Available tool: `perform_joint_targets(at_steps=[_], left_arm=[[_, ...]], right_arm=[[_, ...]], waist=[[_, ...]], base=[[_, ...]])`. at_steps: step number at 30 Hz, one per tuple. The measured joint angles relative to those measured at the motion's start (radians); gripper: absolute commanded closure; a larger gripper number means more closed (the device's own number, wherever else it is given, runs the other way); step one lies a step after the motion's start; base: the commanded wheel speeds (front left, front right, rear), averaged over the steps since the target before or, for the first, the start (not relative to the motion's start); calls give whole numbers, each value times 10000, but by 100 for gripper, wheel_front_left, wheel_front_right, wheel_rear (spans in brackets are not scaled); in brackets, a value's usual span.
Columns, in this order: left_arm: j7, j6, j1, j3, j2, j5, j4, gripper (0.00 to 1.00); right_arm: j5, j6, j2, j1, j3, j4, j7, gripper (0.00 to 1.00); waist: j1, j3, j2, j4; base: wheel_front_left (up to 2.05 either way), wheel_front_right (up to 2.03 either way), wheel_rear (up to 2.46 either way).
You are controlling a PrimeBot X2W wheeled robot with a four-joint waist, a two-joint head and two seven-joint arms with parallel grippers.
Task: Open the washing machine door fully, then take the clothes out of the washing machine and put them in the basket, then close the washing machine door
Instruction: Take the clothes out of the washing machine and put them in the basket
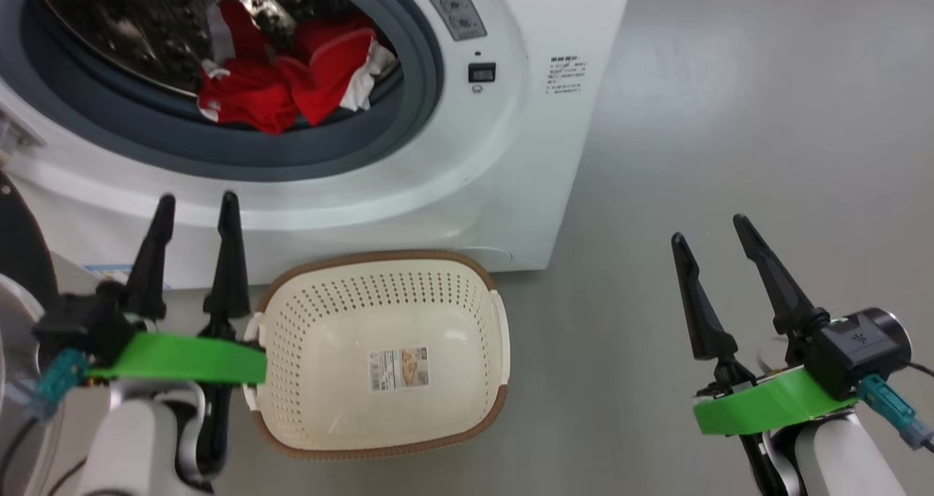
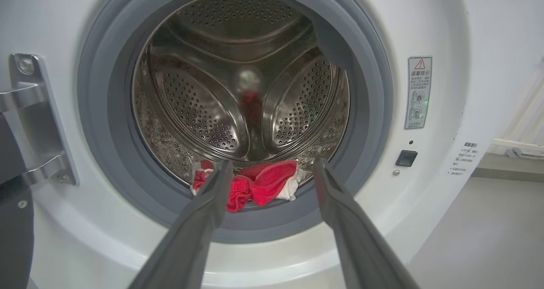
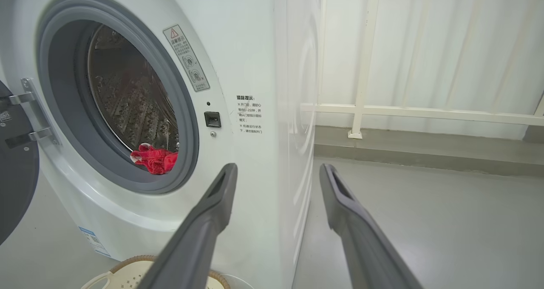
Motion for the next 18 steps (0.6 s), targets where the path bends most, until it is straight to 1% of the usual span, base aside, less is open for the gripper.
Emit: perform_joint_targets(at_steps=[5, 6, 8, 18], left_arm=[[-12, -2, -1213, -59, 23, -94, 709, 0], [-23, -2, -1729, -75, 59, -59, 1003, 0], [-25, 0, -2254, -71, 61, -59, 1317, 0], [-111, 17, -4465, 8, 190, -56, 3012, 0]], right_arm=[[-65, 0, -12, -436, 63, -59, 0, 0], [-65, 0, -31, -570, 94, -117, 0, 0], [-65, 0, -52, -699, 157, -159, 2, 0], [-67, 0, -81, -963, 326, -430, 0, 0]], waist=[[0, 600, 0, -8], [0, 841, 0, -15], [0, 1072, 0, -25], [0, 2001, 0, -189]], base=[[0, 0, 0], [0, 0, 0], [0, 0, 0], [0, 0, 0]])
